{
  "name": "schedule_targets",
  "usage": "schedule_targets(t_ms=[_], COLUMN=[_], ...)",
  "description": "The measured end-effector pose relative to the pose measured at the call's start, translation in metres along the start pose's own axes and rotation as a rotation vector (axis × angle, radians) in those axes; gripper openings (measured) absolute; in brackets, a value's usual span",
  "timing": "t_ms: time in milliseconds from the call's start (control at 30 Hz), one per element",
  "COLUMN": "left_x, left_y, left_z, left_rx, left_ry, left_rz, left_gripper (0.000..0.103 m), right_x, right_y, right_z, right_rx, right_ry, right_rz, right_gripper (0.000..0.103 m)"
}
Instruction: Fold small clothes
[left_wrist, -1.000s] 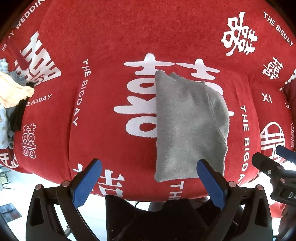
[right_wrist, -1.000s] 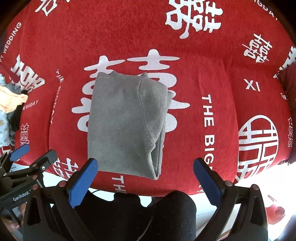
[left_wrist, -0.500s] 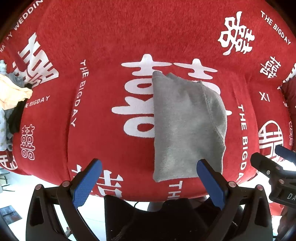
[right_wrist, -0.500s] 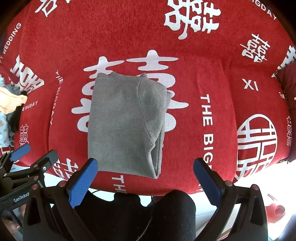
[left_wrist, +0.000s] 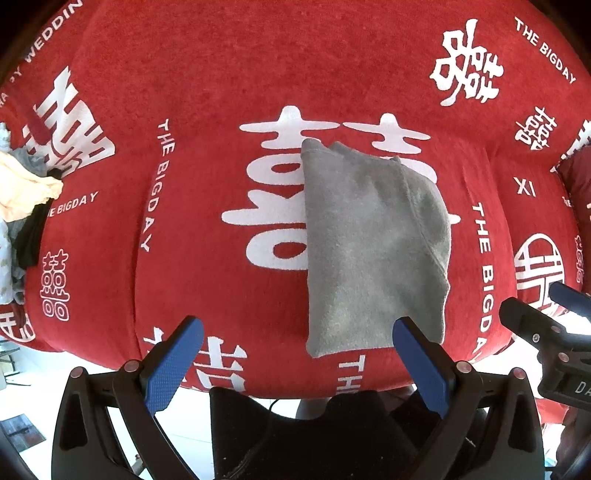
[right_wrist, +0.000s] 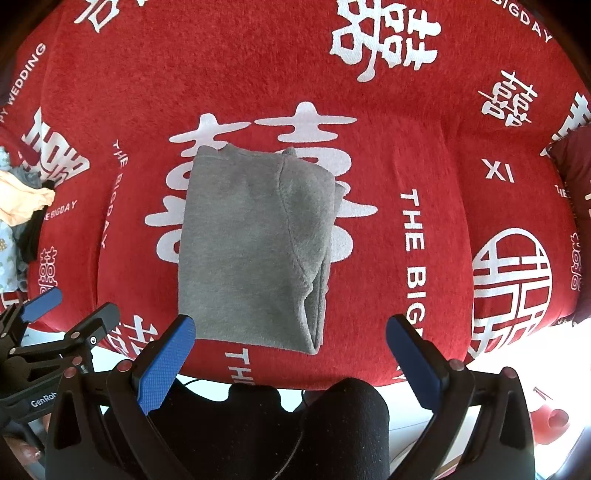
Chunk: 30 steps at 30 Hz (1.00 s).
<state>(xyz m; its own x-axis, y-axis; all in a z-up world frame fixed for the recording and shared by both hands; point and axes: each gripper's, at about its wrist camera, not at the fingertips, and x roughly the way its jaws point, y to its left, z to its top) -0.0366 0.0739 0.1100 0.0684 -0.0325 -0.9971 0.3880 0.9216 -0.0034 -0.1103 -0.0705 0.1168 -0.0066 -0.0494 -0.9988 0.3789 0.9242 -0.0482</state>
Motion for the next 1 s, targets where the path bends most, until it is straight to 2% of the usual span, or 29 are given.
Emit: schedule_targets(t_ms=[1000], left_x=[0.0000], left_y=[-0.0040], left_z=[-0.0020], left_rx=[0.005], left_ry=[0.006], left_rz=[-0.002], left_gripper=[0.103], right_x=[-0.0029], right_y=[-0.0016], right_z=[-0.0033], right_rx=[0.003], right_ry=[-0.011], right_rz=[-0.012], right_gripper=[0.103])
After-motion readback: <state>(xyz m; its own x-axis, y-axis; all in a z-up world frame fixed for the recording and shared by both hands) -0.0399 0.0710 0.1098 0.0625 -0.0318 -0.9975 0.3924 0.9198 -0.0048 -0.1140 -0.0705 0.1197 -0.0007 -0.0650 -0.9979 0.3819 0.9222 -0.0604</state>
